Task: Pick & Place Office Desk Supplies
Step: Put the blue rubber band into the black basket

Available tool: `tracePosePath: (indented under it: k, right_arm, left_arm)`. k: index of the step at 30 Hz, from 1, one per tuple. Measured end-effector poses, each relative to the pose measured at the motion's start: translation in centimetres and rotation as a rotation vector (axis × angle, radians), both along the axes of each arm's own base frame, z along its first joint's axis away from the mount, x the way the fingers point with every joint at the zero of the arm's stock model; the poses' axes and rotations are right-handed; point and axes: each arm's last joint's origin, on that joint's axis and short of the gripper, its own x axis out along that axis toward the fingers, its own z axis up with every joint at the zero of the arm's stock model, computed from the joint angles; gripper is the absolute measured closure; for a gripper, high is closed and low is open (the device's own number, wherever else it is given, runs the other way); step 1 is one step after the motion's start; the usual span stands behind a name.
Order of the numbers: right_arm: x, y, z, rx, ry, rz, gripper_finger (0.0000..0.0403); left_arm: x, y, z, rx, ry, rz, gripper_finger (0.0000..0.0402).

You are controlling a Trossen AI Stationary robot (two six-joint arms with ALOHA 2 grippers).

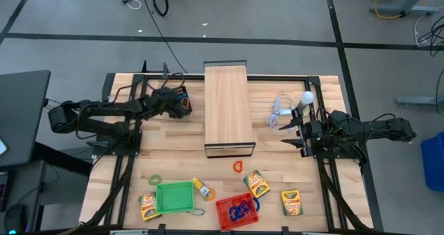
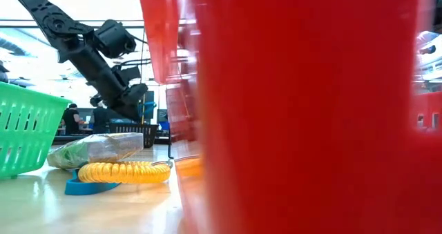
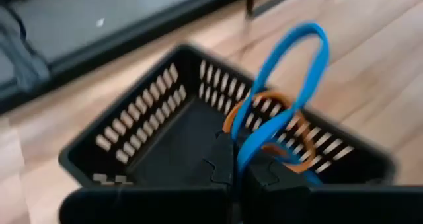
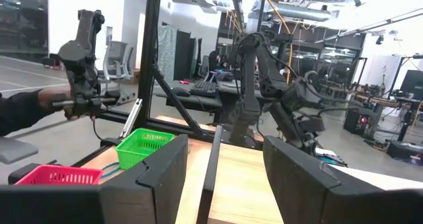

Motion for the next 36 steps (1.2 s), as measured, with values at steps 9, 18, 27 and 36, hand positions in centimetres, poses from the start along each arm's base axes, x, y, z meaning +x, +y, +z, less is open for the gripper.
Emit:
tracePosePath:
  k: [9, 18, 27, 36]
  right_arm:
    - [0.0, 0.0, 0.0, 0.000, 0.001, -0.001, 0.0197]
    - [0.0, 0.0, 0.0, 0.000, 0.003, -0.001, 0.0197]
    - [0.0, 0.0, -0.2, -0.003, 0.018, -0.014, 0.0197]
    - [0.0, -0.1, -0.2, -0.006, 0.020, -0.023, 0.0197]
  left_arm:
    - [0.1, 0.0, -0.8, -0.082, 0.014, -0.052, 0.0346]
    - [0.2, -0.1, -0.8, -0.088, 0.019, -0.109, 0.0281]
    - [1.2, 0.3, 1.4, -0.033, -0.010, -0.180, 0.0211]
    - [3.8, -1.8, 4.4, -0.100, -0.175, -0.557, 0.0205]
